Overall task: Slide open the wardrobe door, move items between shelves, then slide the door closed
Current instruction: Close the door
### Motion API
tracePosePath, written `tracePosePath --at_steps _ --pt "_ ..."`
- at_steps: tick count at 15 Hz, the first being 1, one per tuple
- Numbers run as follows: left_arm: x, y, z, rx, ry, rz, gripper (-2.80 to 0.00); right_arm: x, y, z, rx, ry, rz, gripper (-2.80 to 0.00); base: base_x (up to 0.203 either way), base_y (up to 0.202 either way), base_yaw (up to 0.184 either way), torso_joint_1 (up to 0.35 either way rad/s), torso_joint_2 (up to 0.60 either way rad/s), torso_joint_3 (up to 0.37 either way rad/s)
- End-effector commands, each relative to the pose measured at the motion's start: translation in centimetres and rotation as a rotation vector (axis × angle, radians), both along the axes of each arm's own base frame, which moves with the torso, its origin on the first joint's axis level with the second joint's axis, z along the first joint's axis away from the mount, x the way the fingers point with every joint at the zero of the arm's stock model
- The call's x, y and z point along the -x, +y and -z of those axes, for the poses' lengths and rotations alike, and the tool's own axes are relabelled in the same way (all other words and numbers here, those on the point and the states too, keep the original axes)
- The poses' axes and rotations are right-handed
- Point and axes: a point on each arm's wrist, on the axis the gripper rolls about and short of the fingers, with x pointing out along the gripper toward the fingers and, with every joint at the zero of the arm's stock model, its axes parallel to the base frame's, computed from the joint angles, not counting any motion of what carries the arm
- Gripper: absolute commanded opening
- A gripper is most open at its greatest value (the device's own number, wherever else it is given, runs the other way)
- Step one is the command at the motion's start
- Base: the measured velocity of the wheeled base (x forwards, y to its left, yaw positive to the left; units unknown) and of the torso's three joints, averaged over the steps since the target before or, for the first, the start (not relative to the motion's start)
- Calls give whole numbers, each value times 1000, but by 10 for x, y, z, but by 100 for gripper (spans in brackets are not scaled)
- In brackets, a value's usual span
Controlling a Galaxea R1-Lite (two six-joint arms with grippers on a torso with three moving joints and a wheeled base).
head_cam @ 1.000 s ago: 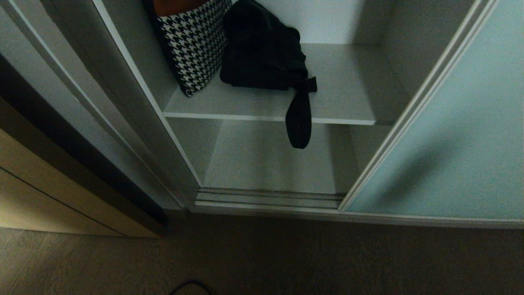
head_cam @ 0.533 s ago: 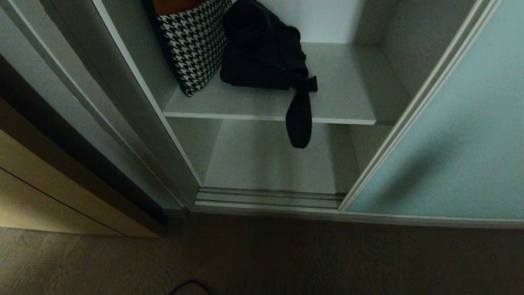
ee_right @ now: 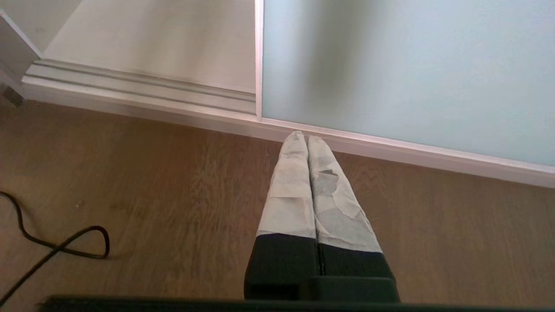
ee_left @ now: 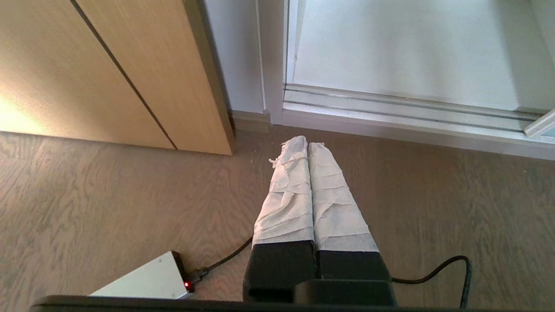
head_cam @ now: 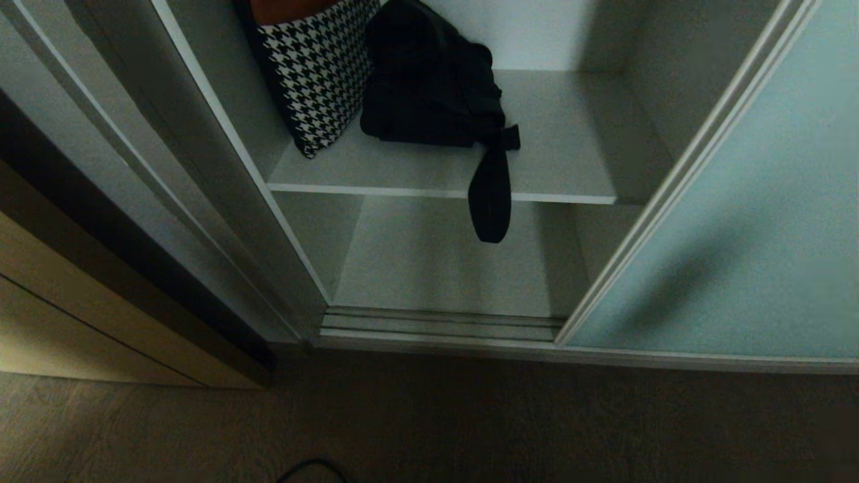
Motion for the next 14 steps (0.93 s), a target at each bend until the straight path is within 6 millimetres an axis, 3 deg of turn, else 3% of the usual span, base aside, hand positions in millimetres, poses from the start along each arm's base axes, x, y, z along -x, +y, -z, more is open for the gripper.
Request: tracePosePath --at_steps 1,3,4,8,10,14 --pt "0 0 0 1 6 -1 -280 0 0 1 6 3 5 -280 0 0 0 0 0 0" --pt "0 0 0 1 3 -1 -280 2 0 -2 8 13 13 -280 0 0 0 0 0 0" --pt "0 0 0 1 5 -1 -280 5 0 -16 7 -17 13 -280 0 0 0 0 0 0" --pt "0 0 0 1 4 -1 -280 35 0 -123 -21 -175 9 -280 0 0 0 0 0 0" --pt "0 0 0 1 5 -1 -280 42 1 -177 -28 -163 -6 -280 0 0 0 0 0 0" --pt "0 0 0 1 5 -1 -280 1 1 -255 -123 -10 -55 -280 0 0 0 0 0 0"
